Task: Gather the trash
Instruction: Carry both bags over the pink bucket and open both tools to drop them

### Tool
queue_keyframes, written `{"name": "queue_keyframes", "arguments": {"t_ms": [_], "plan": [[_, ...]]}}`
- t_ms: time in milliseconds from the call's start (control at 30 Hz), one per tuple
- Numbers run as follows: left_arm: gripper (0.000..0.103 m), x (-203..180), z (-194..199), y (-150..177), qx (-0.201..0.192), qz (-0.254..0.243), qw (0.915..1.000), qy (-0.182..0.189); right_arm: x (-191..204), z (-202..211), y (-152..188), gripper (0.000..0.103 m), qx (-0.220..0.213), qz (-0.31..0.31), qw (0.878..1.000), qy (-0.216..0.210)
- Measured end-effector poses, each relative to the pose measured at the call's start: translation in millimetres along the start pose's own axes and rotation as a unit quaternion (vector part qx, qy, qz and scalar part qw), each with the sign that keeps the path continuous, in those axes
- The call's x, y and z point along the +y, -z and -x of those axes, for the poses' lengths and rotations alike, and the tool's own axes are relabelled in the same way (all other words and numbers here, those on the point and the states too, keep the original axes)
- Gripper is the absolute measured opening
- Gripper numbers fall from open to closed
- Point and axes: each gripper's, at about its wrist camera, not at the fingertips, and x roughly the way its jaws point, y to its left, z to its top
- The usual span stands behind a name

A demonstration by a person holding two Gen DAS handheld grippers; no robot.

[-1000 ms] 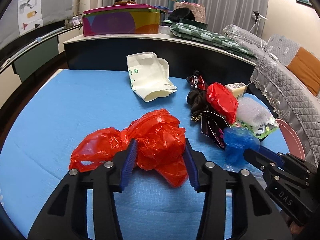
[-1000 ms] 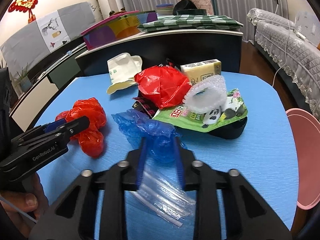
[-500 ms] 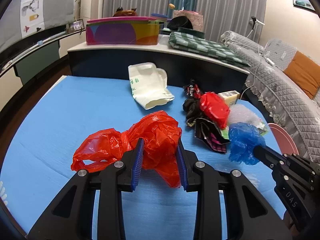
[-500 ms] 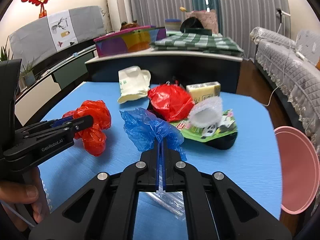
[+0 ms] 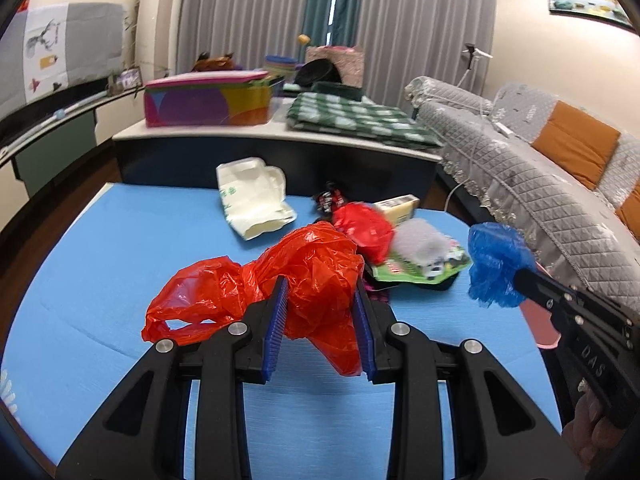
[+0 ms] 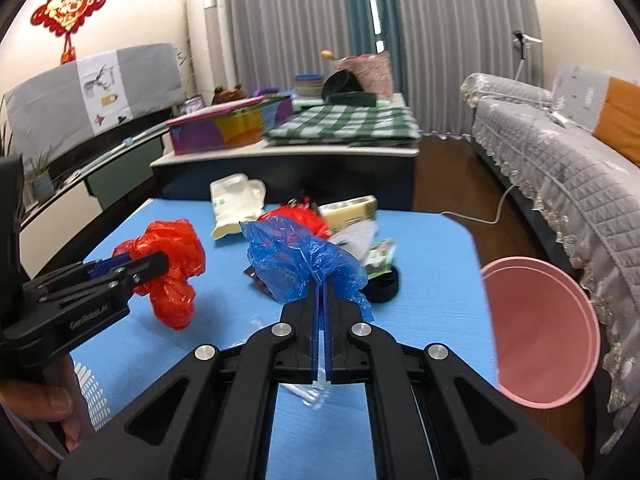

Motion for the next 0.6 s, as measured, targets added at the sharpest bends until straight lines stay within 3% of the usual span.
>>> {"name": "queue_keyframes", "arguments": {"t_ms": [600], "plan": [[0.031, -89, 30, -13, -0.027, -0.072, 0.9931, 0.088, -91, 87, -29, 0.002, -0.045, -0.057, 0.993, 0.097]]}}
